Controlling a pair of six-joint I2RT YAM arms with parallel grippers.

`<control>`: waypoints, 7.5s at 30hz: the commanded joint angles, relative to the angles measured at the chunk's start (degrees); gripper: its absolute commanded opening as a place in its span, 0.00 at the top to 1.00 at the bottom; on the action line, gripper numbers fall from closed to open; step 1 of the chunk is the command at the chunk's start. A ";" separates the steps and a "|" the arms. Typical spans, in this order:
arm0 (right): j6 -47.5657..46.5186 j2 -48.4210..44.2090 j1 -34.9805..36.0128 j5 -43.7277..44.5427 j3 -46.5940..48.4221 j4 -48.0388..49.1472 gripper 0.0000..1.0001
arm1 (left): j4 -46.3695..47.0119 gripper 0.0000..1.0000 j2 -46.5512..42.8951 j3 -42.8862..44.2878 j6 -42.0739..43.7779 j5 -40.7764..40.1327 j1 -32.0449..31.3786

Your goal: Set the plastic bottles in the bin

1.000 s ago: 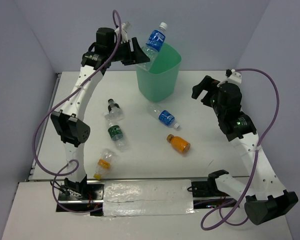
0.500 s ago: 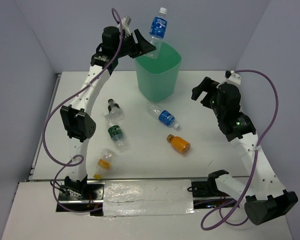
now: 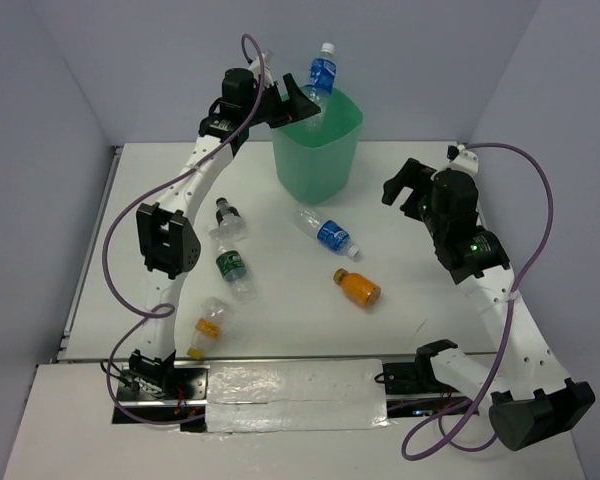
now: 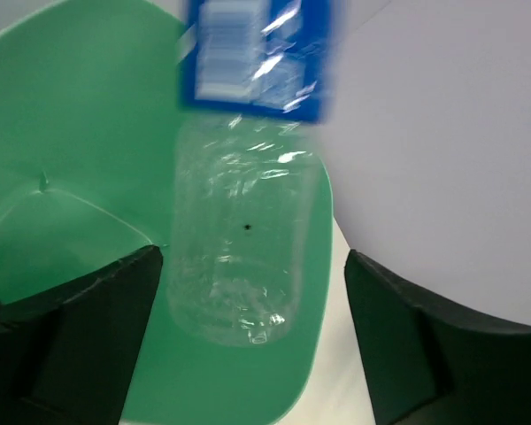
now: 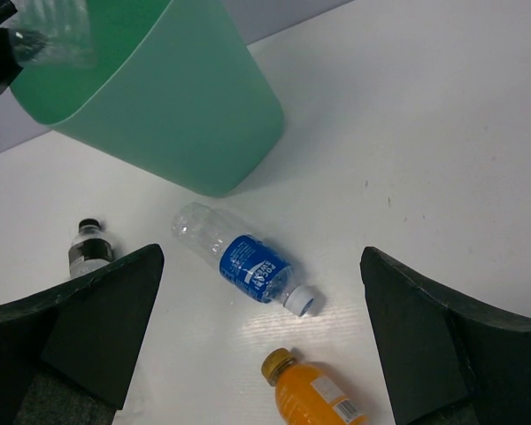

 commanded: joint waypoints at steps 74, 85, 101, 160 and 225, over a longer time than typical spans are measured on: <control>1.21 1.16 1.02 -3.19 0.45 0.01 0.00 | -35.63 0.01 -6.61 -31.19 0.82 -42.88 2.74; 1.56 0.72 0.93 -2.58 0.01 -0.35 0.00 | -33.61 0.21 -6.43 -32.07 1.87 -41.73 2.56; 1.83 0.11 1.02 -1.44 0.37 -0.61 0.00 | -37.13 0.36 -18.45 -12.92 11.44 -38.31 2.47; 4.20 -1.13 1.72 -0.12 -2.54 -3.50 0.00 | -31.70 0.01 -49.23 -54.69 -1.90 -42.97 -1.83; 6.83 -15.45 4.27 -2.14 -10.97 -8.69 0.00 | -5.05 0.49 -26.05 -10.05 6.71 -27.50 -4.47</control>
